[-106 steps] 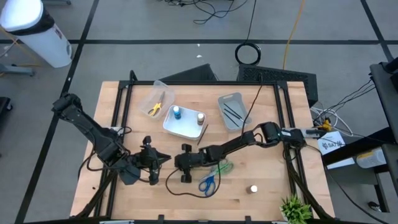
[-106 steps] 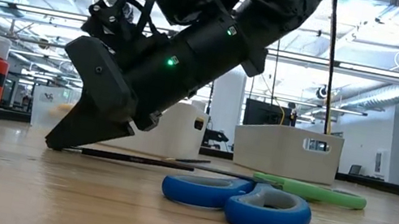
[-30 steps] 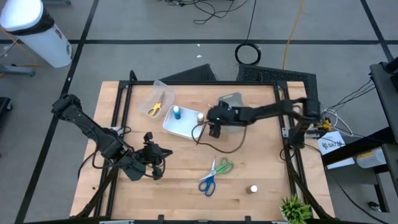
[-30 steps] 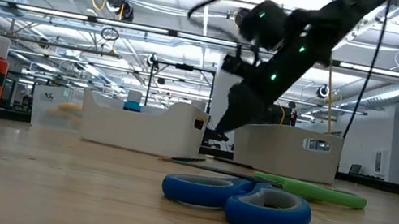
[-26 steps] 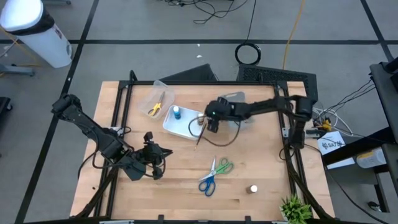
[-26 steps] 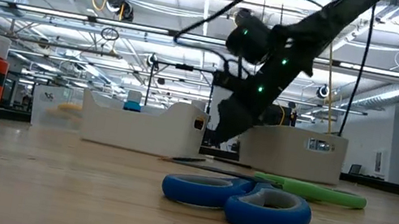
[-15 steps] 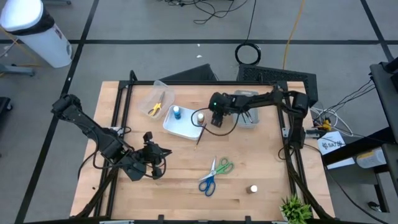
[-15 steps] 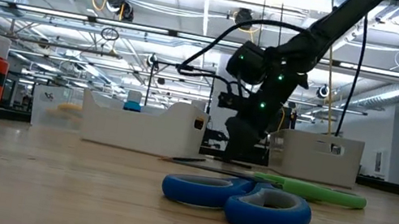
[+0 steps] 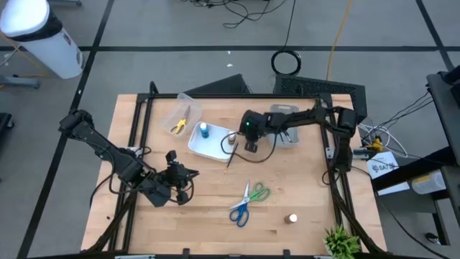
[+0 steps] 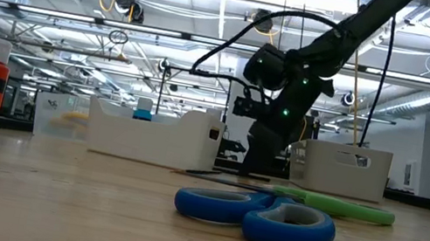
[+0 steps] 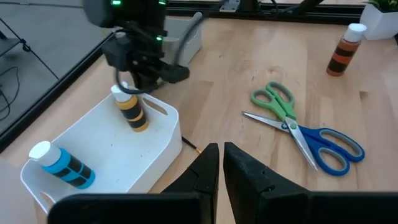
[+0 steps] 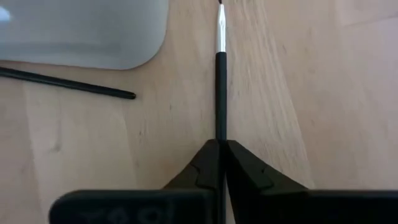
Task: Pick & Place Paint Supplies
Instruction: Put the silver and black paintbrush into the gray bin
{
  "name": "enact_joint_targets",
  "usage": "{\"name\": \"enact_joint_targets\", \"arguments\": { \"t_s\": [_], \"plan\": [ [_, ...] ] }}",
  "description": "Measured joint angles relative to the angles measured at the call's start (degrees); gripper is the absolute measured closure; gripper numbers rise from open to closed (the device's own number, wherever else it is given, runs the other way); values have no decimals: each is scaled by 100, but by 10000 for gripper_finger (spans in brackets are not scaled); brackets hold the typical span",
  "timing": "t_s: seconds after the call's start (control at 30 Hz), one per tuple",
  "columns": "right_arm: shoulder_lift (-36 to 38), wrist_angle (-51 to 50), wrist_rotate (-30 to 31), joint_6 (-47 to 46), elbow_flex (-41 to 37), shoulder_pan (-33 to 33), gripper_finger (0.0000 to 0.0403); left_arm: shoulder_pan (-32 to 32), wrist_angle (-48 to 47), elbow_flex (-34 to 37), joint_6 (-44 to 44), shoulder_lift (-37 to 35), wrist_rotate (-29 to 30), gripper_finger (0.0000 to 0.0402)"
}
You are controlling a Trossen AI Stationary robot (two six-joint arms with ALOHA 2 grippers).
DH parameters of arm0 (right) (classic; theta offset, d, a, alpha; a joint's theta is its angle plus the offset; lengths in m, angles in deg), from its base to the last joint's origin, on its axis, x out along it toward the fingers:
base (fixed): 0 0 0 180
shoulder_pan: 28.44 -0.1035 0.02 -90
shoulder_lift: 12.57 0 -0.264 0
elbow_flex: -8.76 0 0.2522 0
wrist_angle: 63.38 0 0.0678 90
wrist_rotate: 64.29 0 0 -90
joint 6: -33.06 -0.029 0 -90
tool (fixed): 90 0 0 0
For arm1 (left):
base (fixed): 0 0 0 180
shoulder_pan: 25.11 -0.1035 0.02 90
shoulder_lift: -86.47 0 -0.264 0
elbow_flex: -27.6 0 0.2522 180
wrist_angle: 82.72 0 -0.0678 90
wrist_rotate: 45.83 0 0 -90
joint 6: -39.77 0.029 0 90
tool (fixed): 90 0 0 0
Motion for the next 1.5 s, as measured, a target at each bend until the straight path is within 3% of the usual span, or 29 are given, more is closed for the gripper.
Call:
{"name": "enact_joint_targets", "arguments": {
  "t_s": [0.2,0.5,0.77,1.03,1.2,1.27,1.37,1.5],
  "plan": [
    [197,282,945,-571,-278,-605,400,-67,-2,0,-15,0,-1,364],
    [1906,79,602,-865,-393,-996,402,-67,-1,-2,-30,-2,-3,364],
    [3238,-185,1011,-1115,-362,-956,402,-67,-1,-2,-30,-2,-3,364],
    [4728,-2726,2374,-2286,-347,-969,403,-67,1,-2,-60,-2,-3,364],
    [5293,-4039,2686,-3130,-599,-926,403,-67,-1,-2,-60,-2,-3,364],
    [5406,-3987,2706,-3263,-953,-780,403,-67,3,-2,-60,-2,-3,364],
    [5405,-3057,2243,-3113,-1741,-497,391,-67,3,-2,-60,-2,-3,364],
    [5313,-2310,1445,-2505,-2254,-62,326,-67,5,-2,-134,-2,-3,364]
  ]
}}
